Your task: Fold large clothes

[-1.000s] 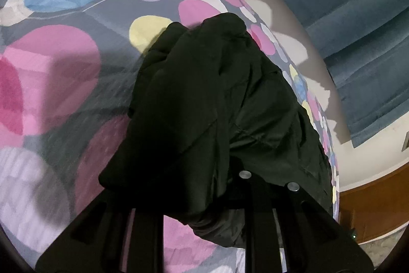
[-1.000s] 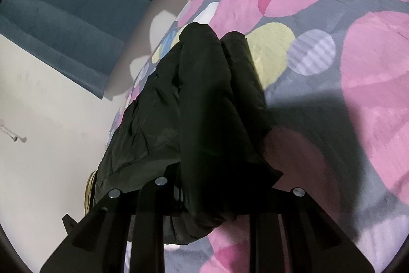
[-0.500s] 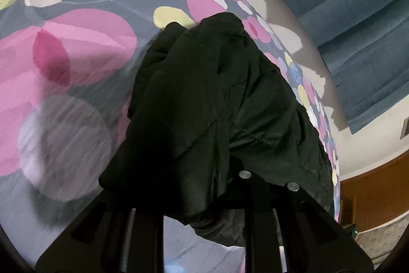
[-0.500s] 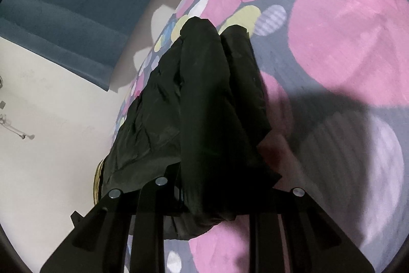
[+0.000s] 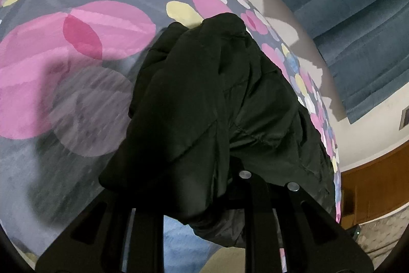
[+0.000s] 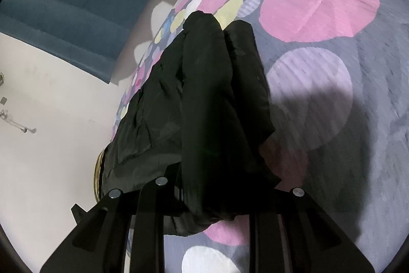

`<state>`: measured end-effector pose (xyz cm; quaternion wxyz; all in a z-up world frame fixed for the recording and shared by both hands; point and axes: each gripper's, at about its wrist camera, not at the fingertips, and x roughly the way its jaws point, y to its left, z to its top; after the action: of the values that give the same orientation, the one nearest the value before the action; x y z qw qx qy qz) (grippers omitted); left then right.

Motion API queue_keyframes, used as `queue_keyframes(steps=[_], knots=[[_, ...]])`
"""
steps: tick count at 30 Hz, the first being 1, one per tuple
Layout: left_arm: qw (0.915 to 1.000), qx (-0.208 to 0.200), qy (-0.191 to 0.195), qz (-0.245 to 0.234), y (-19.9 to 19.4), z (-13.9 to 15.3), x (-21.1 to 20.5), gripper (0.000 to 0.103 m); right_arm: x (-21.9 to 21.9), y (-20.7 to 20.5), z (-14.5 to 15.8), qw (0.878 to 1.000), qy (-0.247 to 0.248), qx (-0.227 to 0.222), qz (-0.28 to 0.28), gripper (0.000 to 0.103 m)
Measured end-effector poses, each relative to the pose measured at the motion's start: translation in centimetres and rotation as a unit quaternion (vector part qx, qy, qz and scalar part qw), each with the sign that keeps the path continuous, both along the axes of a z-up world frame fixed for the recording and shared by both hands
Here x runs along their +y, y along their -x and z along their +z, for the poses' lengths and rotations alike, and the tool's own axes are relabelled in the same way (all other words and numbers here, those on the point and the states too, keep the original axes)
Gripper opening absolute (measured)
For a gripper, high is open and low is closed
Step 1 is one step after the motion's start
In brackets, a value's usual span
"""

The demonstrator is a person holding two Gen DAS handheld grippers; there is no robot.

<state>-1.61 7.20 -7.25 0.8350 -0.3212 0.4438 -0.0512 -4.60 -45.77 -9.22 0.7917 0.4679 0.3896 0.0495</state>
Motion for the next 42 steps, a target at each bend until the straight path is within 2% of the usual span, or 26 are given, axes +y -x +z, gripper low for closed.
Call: queue_keyframes(steps=[9,13,17,23,26,28,30,32,34,37,42], knots=[[1.0,0.0,-0.003,-0.006,-0.1,-0.6,0.1,0.019,0.0,-0.6,-0.6,1.0,0.002,0.001,0.003,0.024],[0.9999,0.005,0.009,-0.003,0.1,-1.0,0.4,0.024,-0.8,0.1,-1.2,1.0,-0.013,0.003,-0.012,0.033],[0.9995,0.012,0.029,0.008,0.8,-1.4,1.3,0.035,-1.7,1.4,-1.3,0.999,-0.021,-0.001,-0.033,0.042],[0.9999,0.004,-0.003,0.014,2.3,-1.0,2.6,0.051,-4.0,3.6,-0.8,0.996,0.004,0.004,-0.086,0.051],[0.9998,0.009,0.007,0.018,2.7,-1.4,3.7,0.052,-5.0,3.9,0.2,0.993,0.03,0.003,-0.11,0.051],[0.9995,0.011,0.015,0.025,3.0,-1.4,4.3,0.052,-4.7,3.7,2.2,0.992,0.062,-0.021,-0.108,0.051],[0.9995,0.009,0.011,0.029,3.3,-1.2,4.6,0.054,-3.7,3.1,4.5,0.991,0.089,-0.052,-0.09,0.052],[0.9995,0.009,0.008,0.028,3.4,-1.3,4.7,0.055,-1.2,1.3,7.0,0.99,0.105,-0.084,-0.037,0.058],[0.9995,0.011,0.008,0.029,3.4,-1.3,4.6,0.055,1.5,-0.4,8.4,0.989,0.097,-0.106,0.021,0.059],[0.9996,0.01,-0.001,0.027,3.4,-1.1,4.5,0.056,7.3,-4.1,9.3,0.982,0.068,-0.121,0.127,0.062],[0.9996,0.011,0.0,0.026,3.4,-1.2,4.5,0.056,15.2,-8.3,8.3,0.966,0.045,-0.105,0.232,0.062]])
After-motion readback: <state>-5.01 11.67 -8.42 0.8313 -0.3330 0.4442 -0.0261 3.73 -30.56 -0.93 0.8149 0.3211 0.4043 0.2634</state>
